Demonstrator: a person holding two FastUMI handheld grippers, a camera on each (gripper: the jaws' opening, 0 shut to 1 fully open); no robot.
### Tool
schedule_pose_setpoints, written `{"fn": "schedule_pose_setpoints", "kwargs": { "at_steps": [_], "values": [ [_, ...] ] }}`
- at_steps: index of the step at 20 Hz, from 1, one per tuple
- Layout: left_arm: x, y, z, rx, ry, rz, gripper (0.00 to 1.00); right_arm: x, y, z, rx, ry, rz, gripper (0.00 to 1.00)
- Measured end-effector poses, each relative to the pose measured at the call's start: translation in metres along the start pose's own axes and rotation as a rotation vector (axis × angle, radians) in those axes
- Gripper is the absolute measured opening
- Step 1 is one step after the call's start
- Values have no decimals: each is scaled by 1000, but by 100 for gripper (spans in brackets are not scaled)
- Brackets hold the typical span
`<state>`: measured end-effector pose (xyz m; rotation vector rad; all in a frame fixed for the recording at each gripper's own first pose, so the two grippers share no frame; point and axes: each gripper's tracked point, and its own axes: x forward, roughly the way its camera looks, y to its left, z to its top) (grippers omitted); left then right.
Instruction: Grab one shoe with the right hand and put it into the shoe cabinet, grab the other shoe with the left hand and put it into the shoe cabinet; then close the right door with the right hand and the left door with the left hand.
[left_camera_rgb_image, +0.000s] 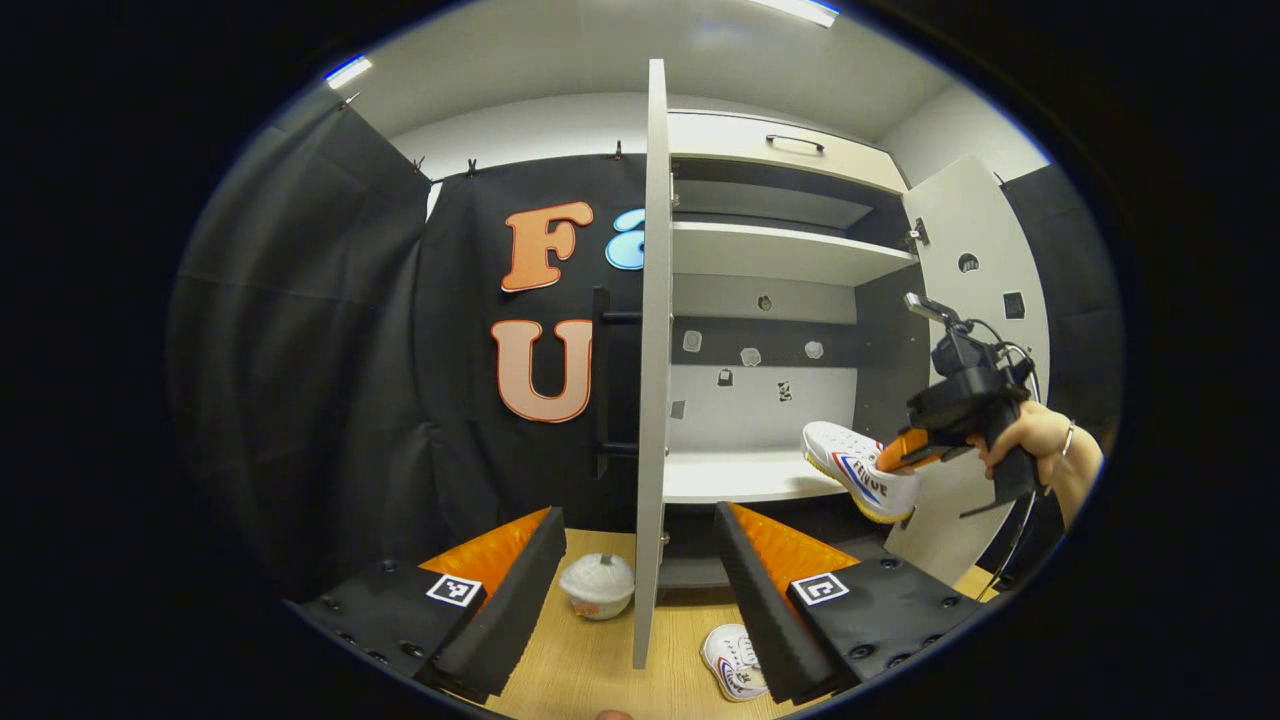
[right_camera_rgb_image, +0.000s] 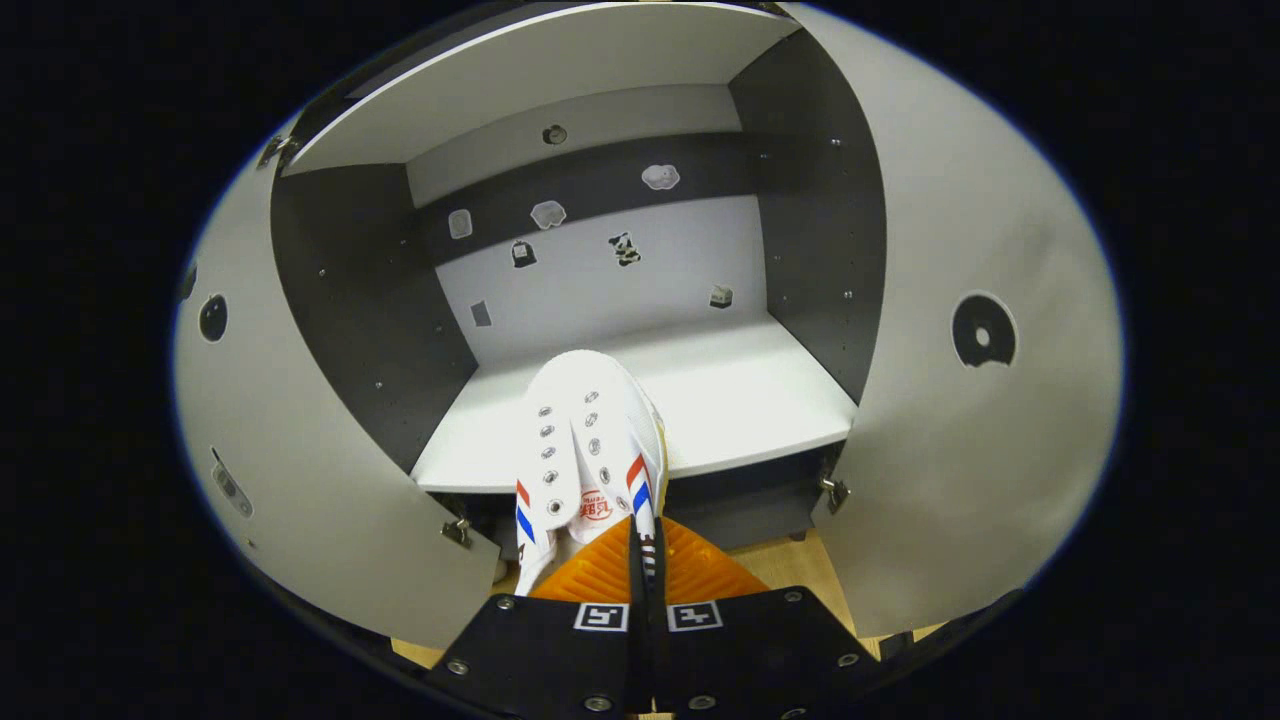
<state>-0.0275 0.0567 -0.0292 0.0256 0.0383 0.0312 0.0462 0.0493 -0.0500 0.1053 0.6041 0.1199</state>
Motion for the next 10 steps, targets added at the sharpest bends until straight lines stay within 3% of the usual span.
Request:
{"fn": "schedule_pose_setpoints", "kwargs": {
  "at_steps": [5, 10],
  "values": [
    [1, 3, 1, 2, -13, 18, 96, 6, -11, 37, 12, 11, -15, 0],
    [3, 9, 6, 12, -36, 43, 96, 71, -19, 59, 53, 50, -46, 0]
  ]
}}
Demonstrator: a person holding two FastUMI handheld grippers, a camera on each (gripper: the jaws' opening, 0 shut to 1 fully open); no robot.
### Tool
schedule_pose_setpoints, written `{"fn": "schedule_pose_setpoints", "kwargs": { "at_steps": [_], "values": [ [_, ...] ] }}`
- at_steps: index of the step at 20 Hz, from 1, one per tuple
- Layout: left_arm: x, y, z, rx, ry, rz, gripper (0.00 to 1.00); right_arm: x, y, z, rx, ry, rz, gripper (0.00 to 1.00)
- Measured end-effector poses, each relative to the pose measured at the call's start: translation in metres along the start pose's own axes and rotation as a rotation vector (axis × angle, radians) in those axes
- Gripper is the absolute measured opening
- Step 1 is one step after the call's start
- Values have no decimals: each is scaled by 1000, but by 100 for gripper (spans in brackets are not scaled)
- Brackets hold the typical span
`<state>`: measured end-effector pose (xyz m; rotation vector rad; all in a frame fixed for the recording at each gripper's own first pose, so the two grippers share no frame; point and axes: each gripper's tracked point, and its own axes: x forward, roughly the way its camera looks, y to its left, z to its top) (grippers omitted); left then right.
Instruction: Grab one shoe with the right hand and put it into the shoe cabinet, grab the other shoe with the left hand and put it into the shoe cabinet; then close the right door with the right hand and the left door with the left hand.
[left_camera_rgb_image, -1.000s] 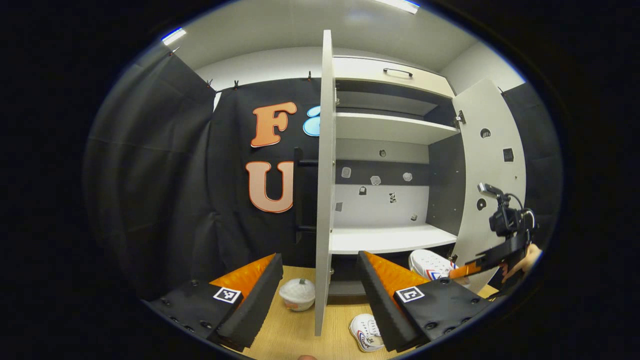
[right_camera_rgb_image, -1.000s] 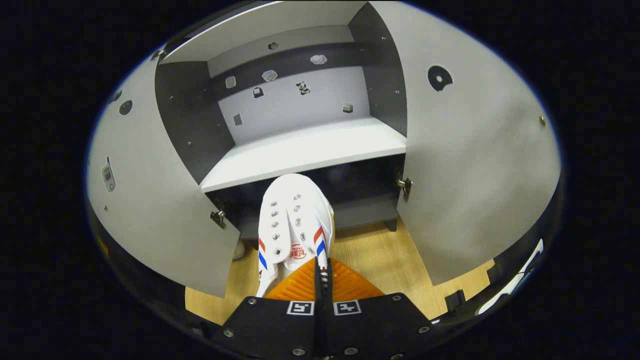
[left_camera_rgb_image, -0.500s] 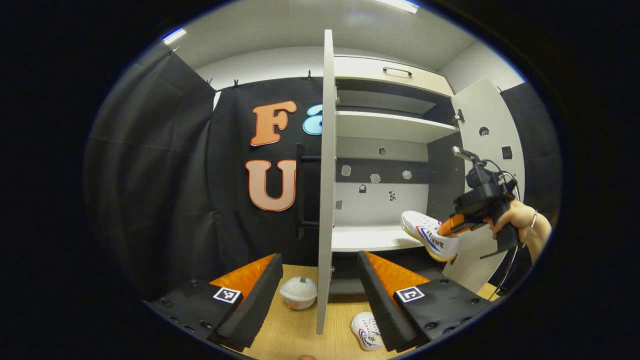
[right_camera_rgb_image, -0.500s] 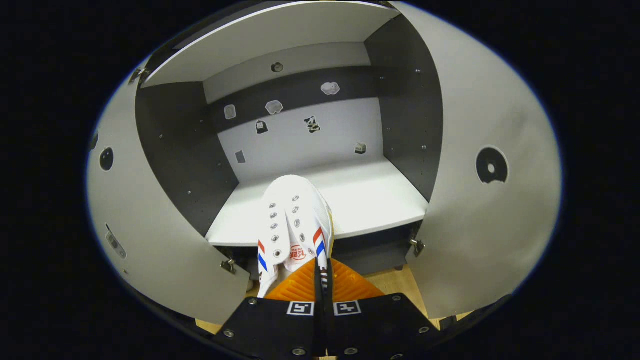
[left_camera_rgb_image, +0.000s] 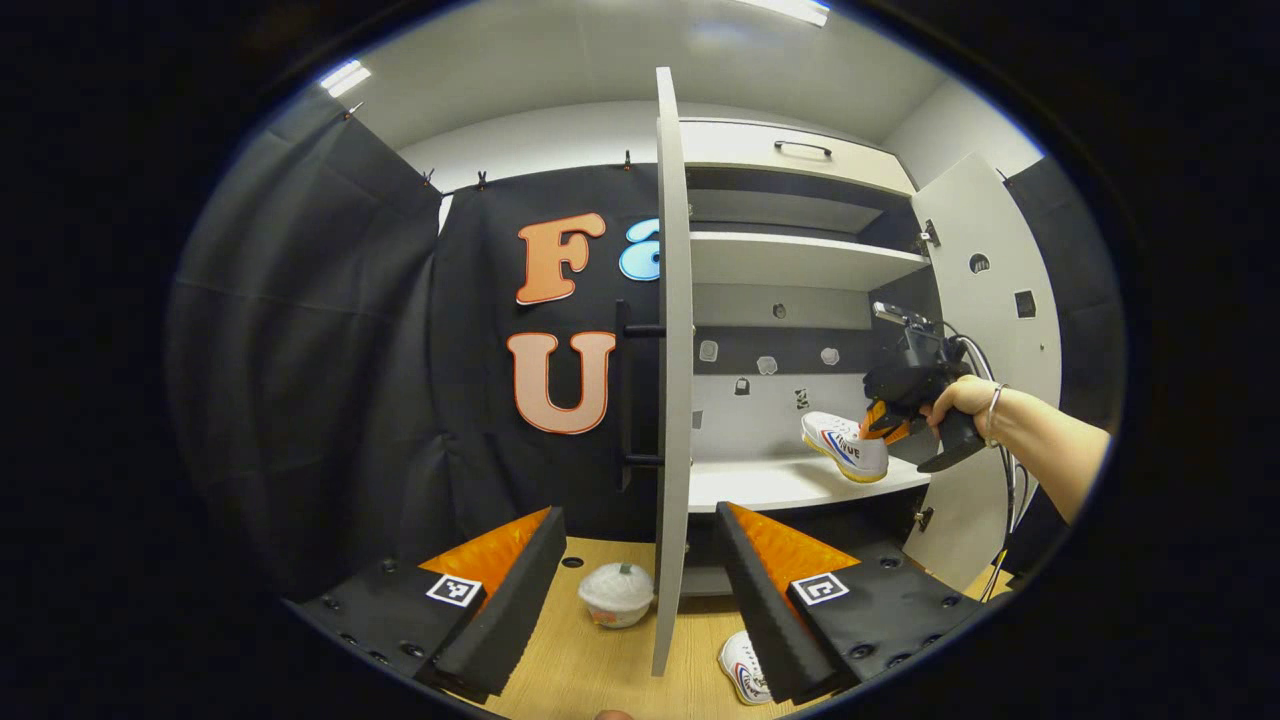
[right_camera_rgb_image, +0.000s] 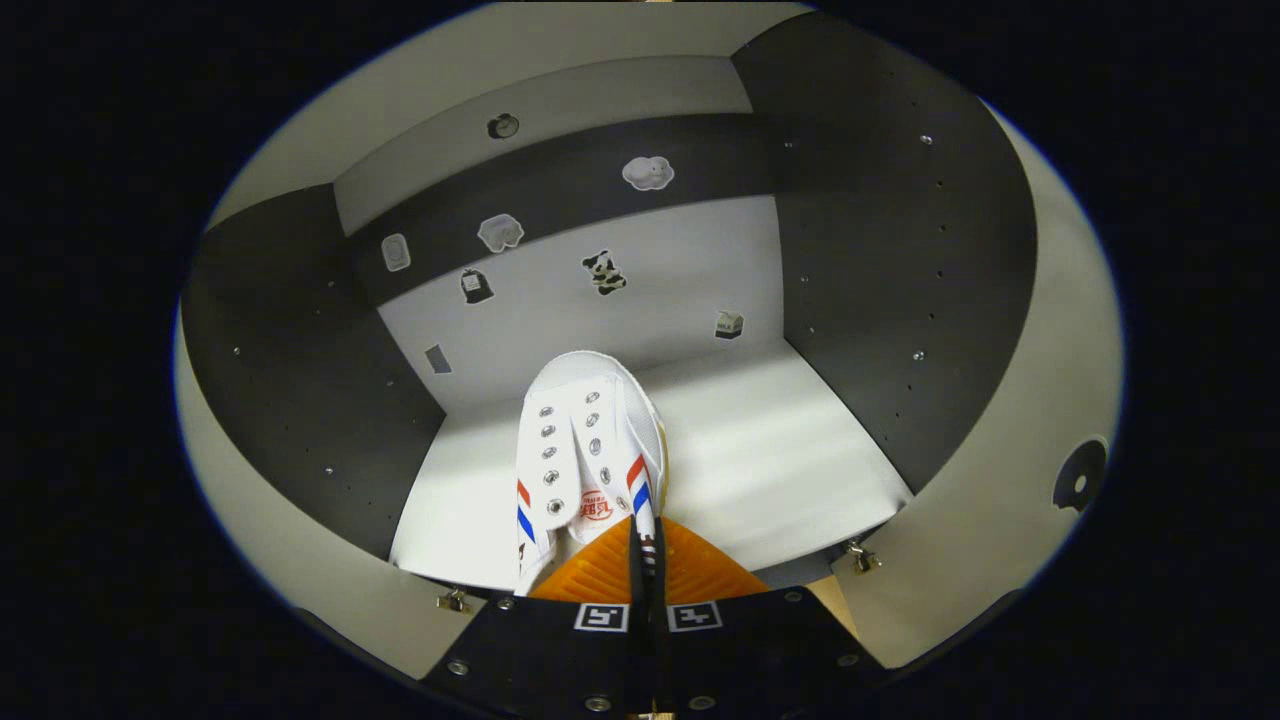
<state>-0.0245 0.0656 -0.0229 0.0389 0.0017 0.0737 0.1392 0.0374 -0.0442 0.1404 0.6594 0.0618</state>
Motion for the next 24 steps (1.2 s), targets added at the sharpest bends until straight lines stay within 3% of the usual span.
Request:
{"fn": "schedule_pose_setpoints", "kwargs": {
  "at_steps": [7, 11, 17, 21, 22, 23, 24],
  "values": [
    [11, -4, -9, -16, 29, 6, 99, 61, -16, 4, 38, 58, -42, 0],
    [16, -4, -15, -18, 45, 14, 94, 78, -18, -3, 12, 76, -49, 0],
    [26, -12, -17, -21, 54, 7, 96, 76, -15, -5, 16, 79, -25, 6],
    [28, -23, -12, -15, 50, -7, 96, 62, -13, 7, 29, 33, 12, 24],
    [28, -26, -11, -14, 50, -10, 96, 54, -12, 13, 34, 9, 20, 13],
    [27, -28, -13, -15, 51, -14, 96, 46, -12, 17, 32, -12, 25, 21],
    [26, -32, -12, -16, 52, -16, 97, 36, -12, 20, 23, -32, 30, 14]
  ]
}}
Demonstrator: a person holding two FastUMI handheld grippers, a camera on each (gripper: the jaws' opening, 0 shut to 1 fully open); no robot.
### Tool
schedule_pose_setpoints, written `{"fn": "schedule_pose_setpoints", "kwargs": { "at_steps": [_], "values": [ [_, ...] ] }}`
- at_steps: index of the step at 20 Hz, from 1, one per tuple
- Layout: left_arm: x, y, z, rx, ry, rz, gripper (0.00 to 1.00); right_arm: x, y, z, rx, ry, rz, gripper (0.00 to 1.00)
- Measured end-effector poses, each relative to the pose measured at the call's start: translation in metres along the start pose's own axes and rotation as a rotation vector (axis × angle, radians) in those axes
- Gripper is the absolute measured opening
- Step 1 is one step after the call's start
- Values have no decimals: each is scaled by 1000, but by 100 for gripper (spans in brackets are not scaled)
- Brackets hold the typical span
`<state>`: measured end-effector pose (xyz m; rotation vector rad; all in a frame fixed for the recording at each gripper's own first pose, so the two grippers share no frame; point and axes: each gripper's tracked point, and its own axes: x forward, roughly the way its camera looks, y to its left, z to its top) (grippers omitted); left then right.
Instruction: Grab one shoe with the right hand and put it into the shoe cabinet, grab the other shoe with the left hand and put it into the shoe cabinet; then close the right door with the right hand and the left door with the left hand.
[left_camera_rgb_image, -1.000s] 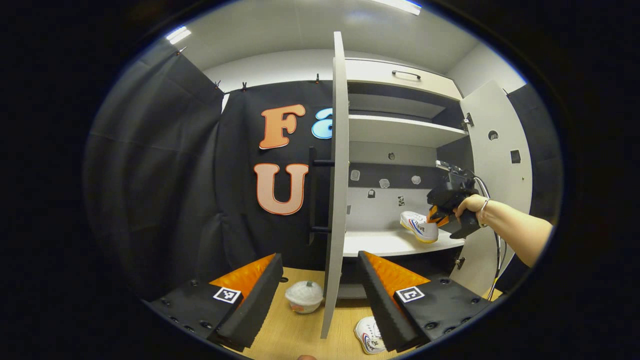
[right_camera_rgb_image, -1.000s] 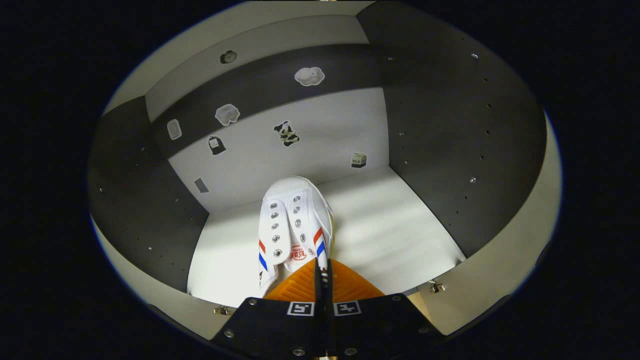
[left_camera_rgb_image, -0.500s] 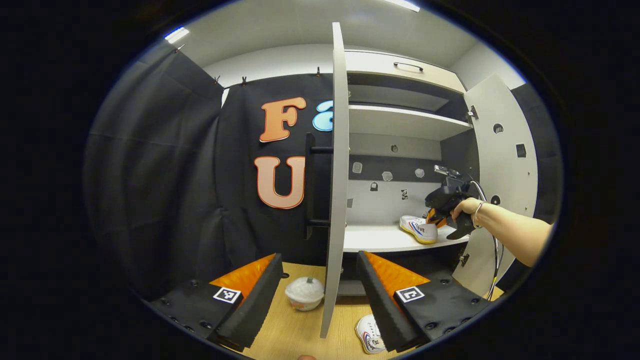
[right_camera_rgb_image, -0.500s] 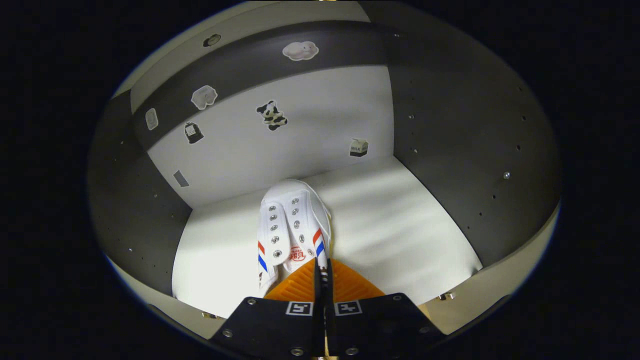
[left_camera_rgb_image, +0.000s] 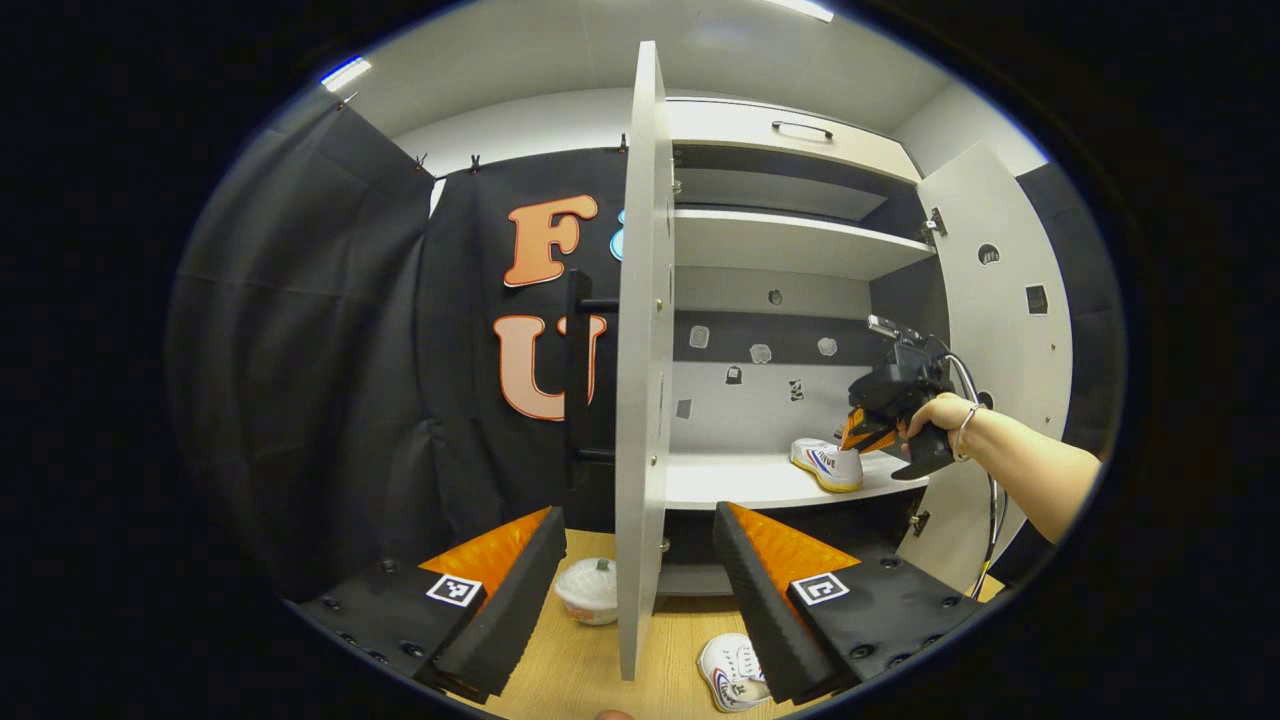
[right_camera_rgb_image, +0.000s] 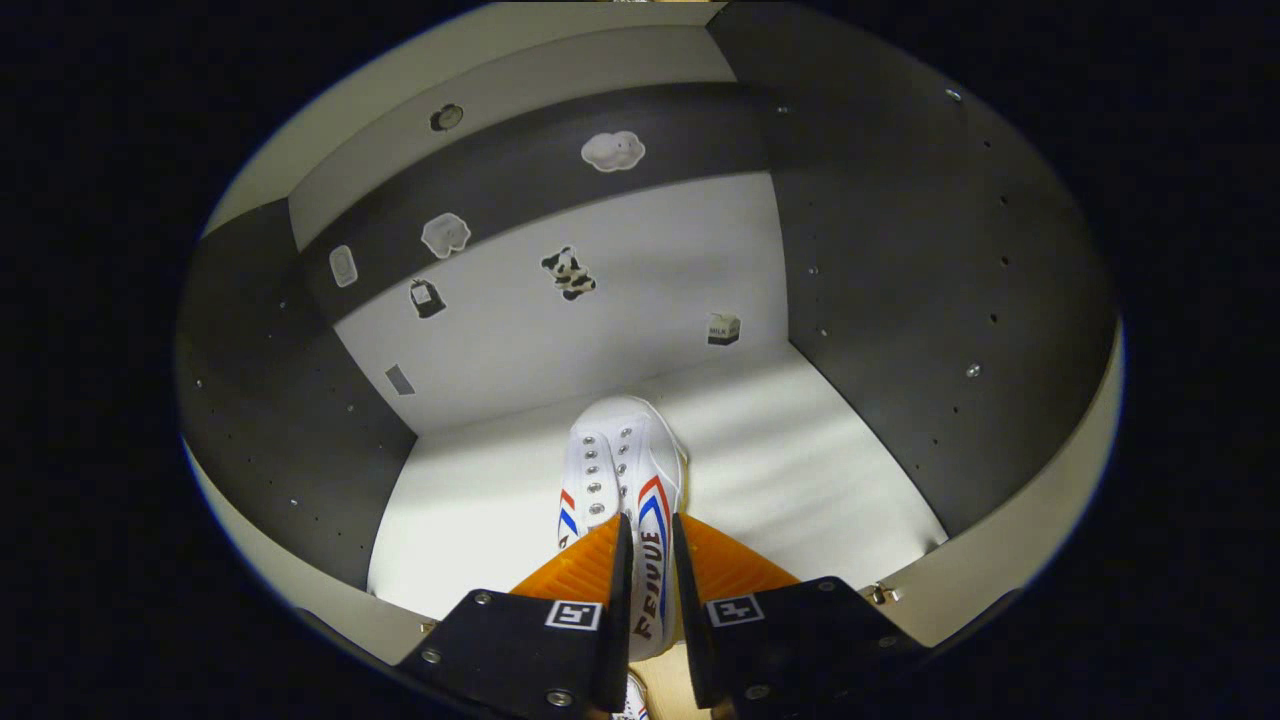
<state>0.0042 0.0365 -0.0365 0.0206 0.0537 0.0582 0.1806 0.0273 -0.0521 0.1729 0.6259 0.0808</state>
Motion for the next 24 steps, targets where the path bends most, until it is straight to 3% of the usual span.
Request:
{"fn": "schedule_pose_setpoints", "kwargs": {
  "at_steps": [1, 2, 3, 4, 8, 9, 10, 13, 14, 19, 22, 24],
  "values": [
    [0, -2, -1, 0, 2, -2, 97, -9, 0, 2, -17, -20, 4, 25],
    [-1, -5, -1, 1, 6, -5, 97, -22, 2, 4, -30, -45, 13, 31],
    [-2, -8, -2, 1, 8, -7, 97, -34, 7, 8, -39, -81, 33, 24],
    [-4, -11, -3, 0, 11, -11, 97, -48, 9, 11, -56, -121, 42, 38],
    [-8, -21, -6, 5, 17, -19, 97, -109, 8, 19, -148, -272, 55, 46],
    [-9, -25, -9, 3, 21, -22, 99, -126, 9, 20, -153, -304, 67, 40],
    [-9, -28, -11, 2, 28, -24, 97, -143, 10, 20, -154, -338, 80, 52],
    [-9, -39, -26, 12, 58, -32, 96, -192, 0, 19, -180, -431, 77, 56],
    [-9, -44, -31, 14, 67, -39, 96, -207, -4, 17, -201, -454, 72, 62],
    [-3, -65, -75, -3, 146, -69, 96, -255, -19, -10, -204, -483, 91, 77],
    [-2, -78, -118, -43, 234, -97, 97, -277, -29, -27, -202, -495, 88, 89],
    [-1, -82, -148, -45, 289, -106, 97, -289, -33, -34, -211, -512, 95, 92]
  ]
}}
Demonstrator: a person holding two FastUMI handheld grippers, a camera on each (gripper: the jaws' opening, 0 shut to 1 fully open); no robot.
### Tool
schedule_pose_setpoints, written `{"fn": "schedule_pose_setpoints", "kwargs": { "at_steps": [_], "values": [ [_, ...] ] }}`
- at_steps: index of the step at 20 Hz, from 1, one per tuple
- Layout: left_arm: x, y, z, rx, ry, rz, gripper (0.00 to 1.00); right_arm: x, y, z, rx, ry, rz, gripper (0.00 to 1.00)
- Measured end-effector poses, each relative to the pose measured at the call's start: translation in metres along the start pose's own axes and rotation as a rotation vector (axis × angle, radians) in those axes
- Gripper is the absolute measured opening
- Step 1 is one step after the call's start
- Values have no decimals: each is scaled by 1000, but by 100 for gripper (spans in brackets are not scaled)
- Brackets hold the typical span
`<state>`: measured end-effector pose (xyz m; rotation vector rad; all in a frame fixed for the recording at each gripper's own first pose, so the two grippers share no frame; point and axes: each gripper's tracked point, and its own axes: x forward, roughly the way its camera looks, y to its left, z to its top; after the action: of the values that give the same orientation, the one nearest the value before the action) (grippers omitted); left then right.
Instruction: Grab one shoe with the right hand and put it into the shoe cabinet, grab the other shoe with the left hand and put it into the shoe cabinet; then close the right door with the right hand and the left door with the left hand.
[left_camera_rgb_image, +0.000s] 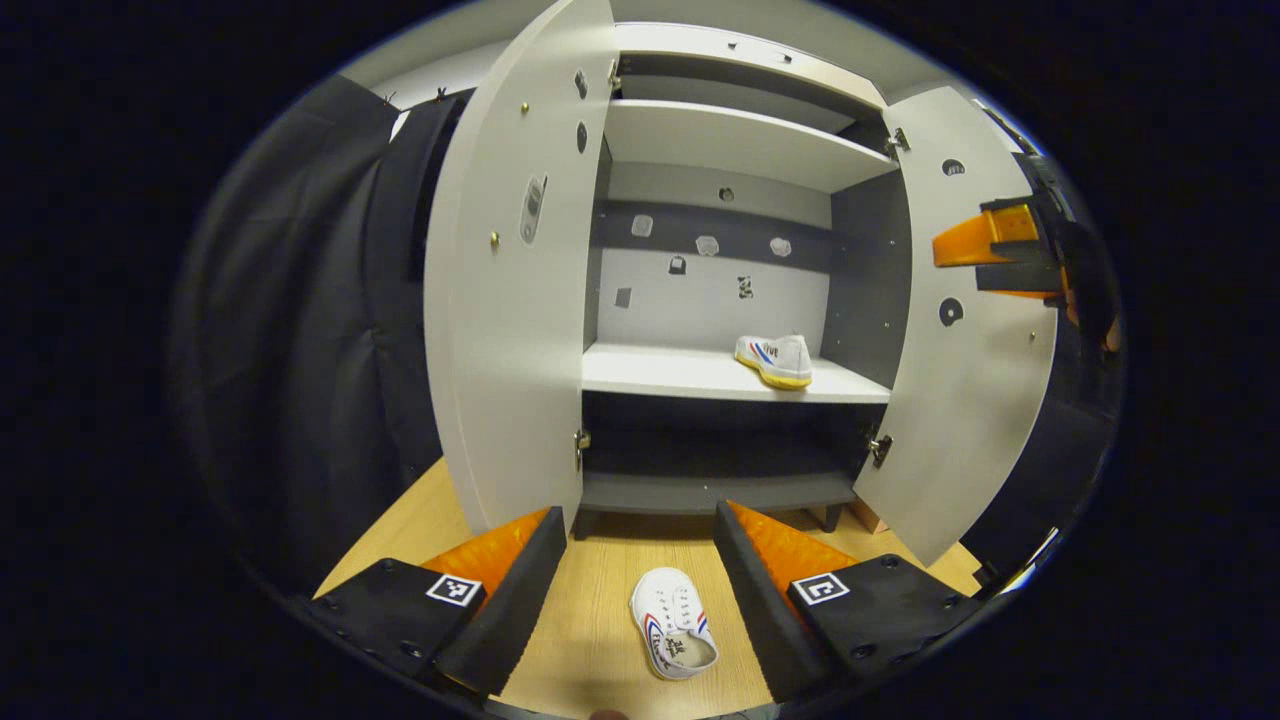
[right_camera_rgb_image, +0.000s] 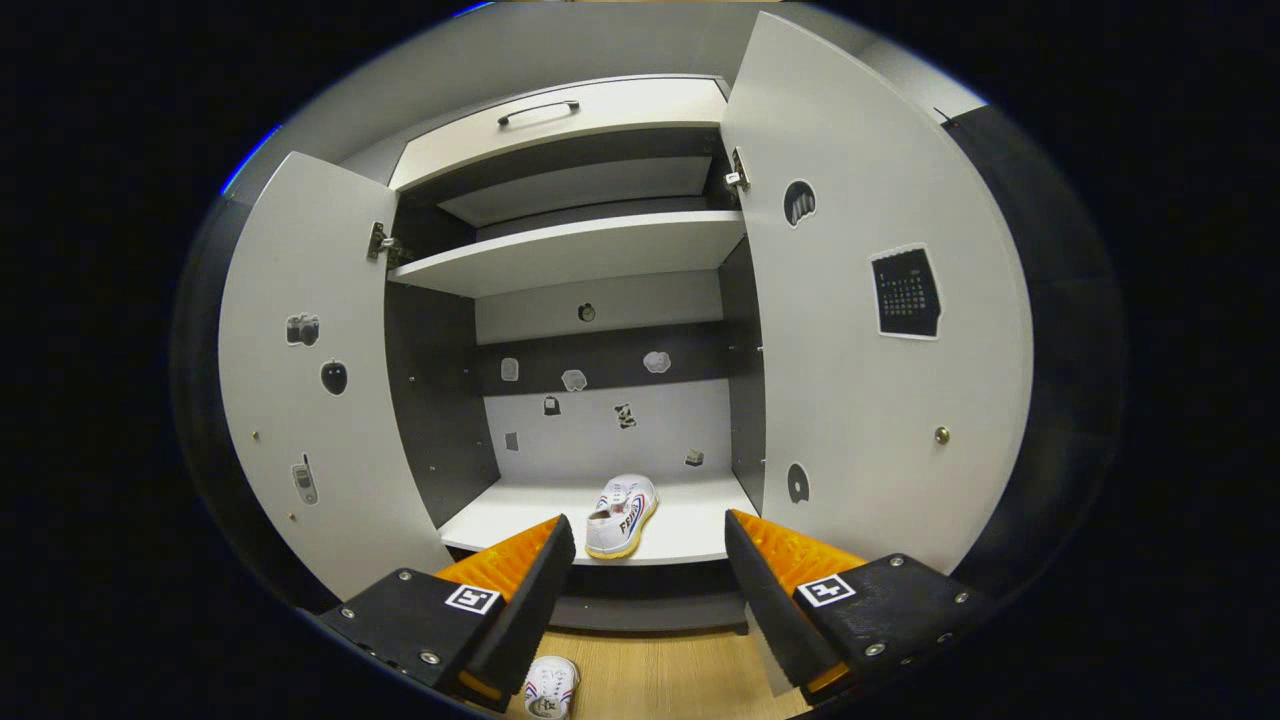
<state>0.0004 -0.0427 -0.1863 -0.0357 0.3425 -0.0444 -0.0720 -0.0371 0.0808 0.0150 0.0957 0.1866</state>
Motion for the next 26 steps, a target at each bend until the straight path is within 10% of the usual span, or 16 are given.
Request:
{"fn": "schedule_pose_setpoints", "kwargs": {
  "at_steps": [15, 26],
  "values": [
    [90, 1, -221, 91, 430, 11, 98, -44, -38, -16, -65, -46, -47, 92],
    [107, 6, -273, -40, 571, 4, 98, -46, -48, -36, -63, 5, -60, 92]
  ]
}}
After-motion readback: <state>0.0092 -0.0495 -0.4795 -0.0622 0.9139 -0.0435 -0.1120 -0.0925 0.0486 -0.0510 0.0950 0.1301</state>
